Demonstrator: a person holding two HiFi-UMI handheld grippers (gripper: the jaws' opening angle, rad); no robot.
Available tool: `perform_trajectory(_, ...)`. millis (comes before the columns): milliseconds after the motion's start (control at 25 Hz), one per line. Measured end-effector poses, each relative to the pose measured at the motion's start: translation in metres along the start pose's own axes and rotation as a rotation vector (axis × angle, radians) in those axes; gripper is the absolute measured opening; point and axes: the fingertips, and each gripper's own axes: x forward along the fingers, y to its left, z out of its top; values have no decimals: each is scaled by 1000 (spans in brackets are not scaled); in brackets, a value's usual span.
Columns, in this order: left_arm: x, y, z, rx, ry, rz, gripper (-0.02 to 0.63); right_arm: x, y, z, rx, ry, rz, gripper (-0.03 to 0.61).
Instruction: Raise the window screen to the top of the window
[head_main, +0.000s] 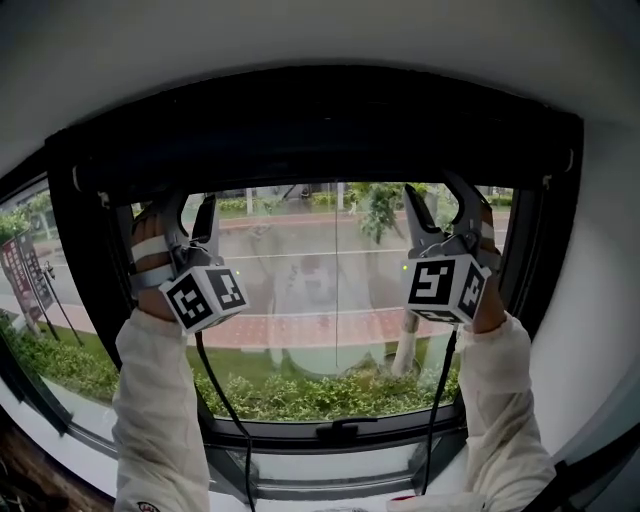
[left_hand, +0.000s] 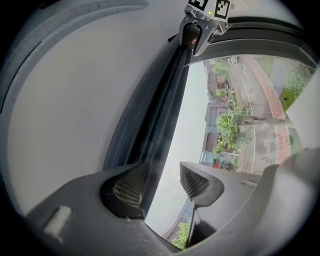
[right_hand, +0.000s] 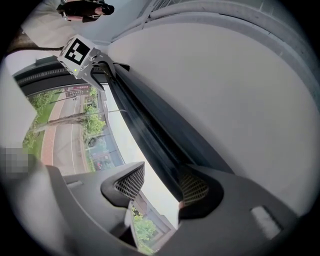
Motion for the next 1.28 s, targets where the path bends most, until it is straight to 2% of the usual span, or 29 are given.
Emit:
perform_trajectory(240, 7, 3, 2, 43, 17, -20, 222, 2, -6, 0, -5, 2, -7, 206)
perform_trajectory(400, 10, 12, -3, 97, 16, 21, 222, 10, -10, 9, -29, -55, -13, 198)
perform_trajectory(520, -3, 12, -1, 98, 18, 21, 222, -2, -10, 14, 24, -89, 9, 198)
perform_trajectory(720, -53, -15, 20, -37, -35, -46, 222, -51, 1, 16, 151, -82, 34, 185)
perform_trajectory(880, -117, -52, 31, -214, -62, -103, 222, -102, 27, 9, 206, -89, 90, 154)
perform_trajectory(960, -150, -83, 33, -292, -61, -149, 222, -131, 51, -7, 269, -45, 145, 139)
perform_trajectory(1160, -233, -174, 14, -418, 64, -309, 221, -203, 130, -57, 518, 114, 286, 85)
perform_trajectory(1240, -260, -195, 9, -463, 104, -342, 211, -228, 154, -77, 611, 197, 323, 52)
perform_trajectory(1280, -271, -200, 9, -488, 114, -340, 182, -241, 166, -87, 649, 244, 351, 34)
